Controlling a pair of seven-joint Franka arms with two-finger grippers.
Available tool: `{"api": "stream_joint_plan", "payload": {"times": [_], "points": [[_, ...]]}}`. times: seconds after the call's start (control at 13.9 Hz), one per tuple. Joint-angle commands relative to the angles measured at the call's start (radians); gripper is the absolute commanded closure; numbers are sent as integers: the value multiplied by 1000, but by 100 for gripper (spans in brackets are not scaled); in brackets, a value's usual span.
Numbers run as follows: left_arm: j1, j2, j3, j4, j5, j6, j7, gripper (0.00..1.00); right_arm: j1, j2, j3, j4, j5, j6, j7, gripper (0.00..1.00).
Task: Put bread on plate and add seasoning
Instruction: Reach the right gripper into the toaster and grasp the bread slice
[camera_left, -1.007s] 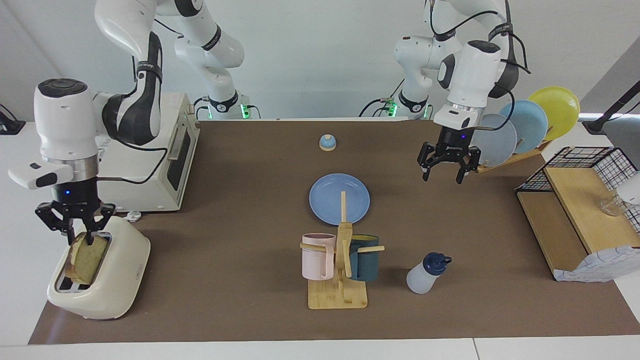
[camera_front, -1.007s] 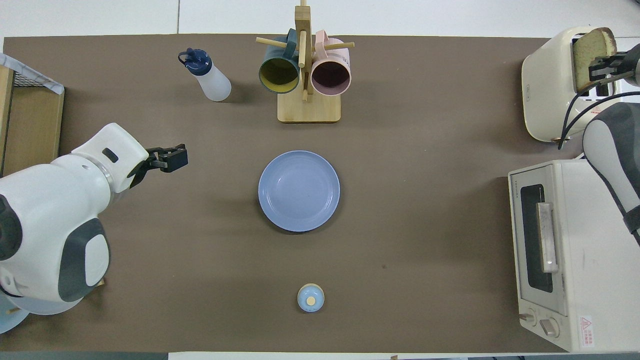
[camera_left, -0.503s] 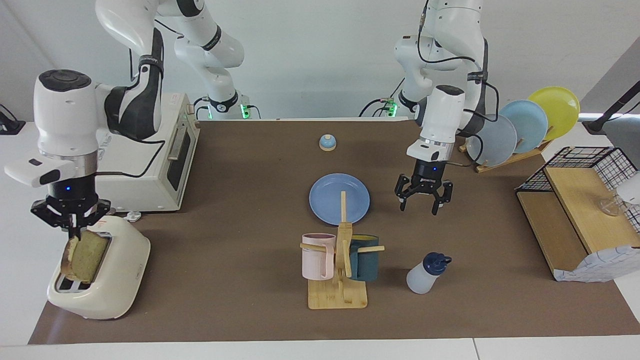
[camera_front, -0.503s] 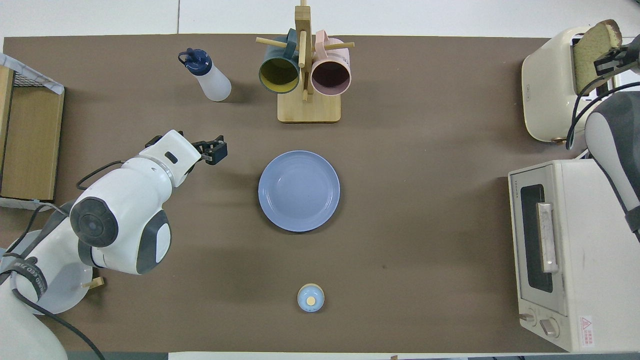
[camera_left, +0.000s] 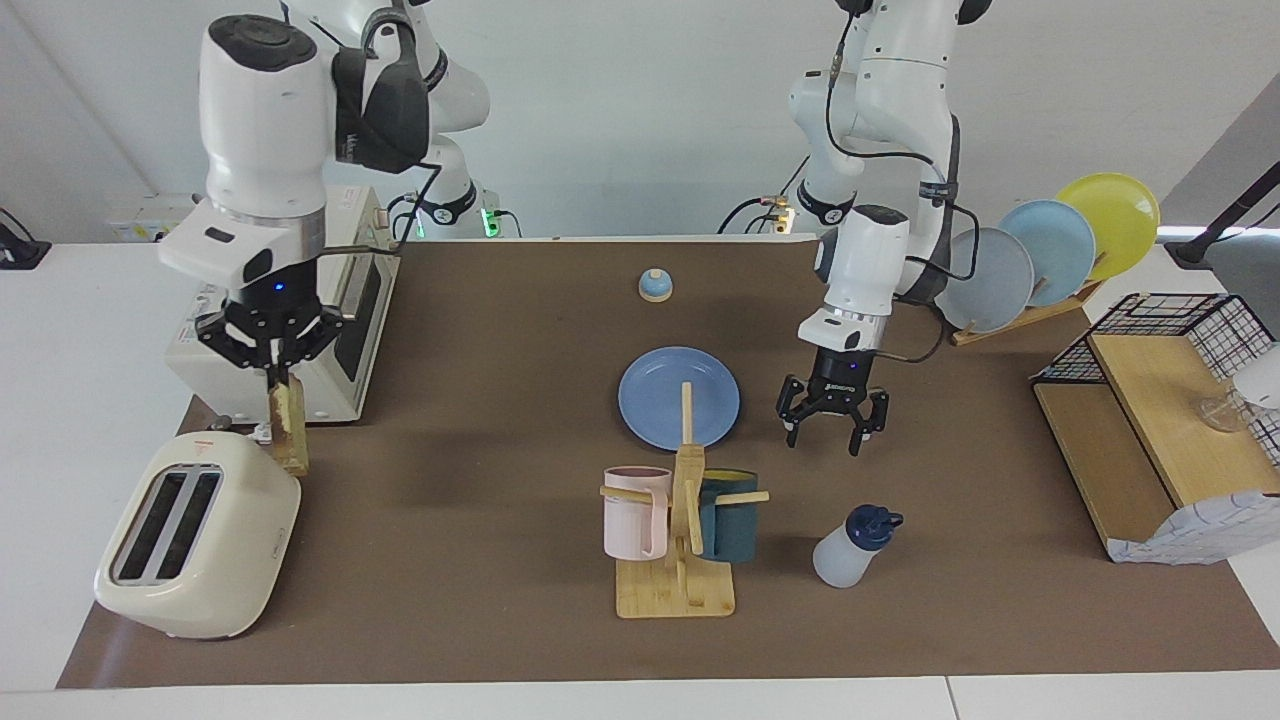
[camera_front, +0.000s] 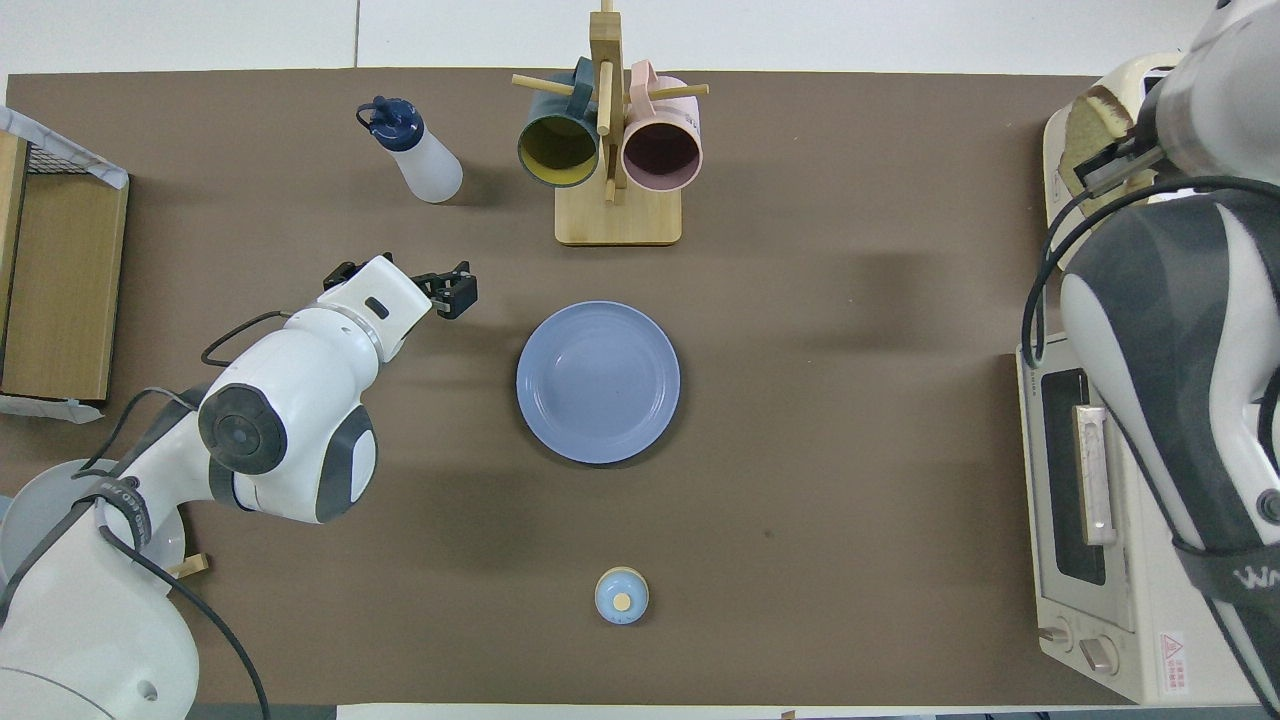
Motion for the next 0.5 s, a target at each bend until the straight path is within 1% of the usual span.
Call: {"api": "stream_joint_plan", "payload": {"times": [0.0, 0.14, 0.22, 0.29, 0.36, 0.43], "points": [[-117, 76, 124, 66, -31, 31, -2, 0, 51, -35, 5, -44, 146, -48, 59, 100], [-282, 134, 286, 104, -84, 38, -4, 0, 97, -42, 11, -65, 234, -26, 168, 100], [-384, 162, 389, 120, -132, 44, -4, 0, 126, -54, 11, -84, 264, -22, 199, 100], [-445, 182, 452, 125, -164, 64, -5, 0, 151, -58, 12, -101, 293, -17, 228, 100], [-473, 205, 473, 125, -175, 85, -7, 0, 180, -72, 12, -124, 326, 10, 265, 100], [-475, 219, 470, 126, -178, 114, -10, 0, 215, -86, 11, -163, 343, 58, 309, 100]]}}
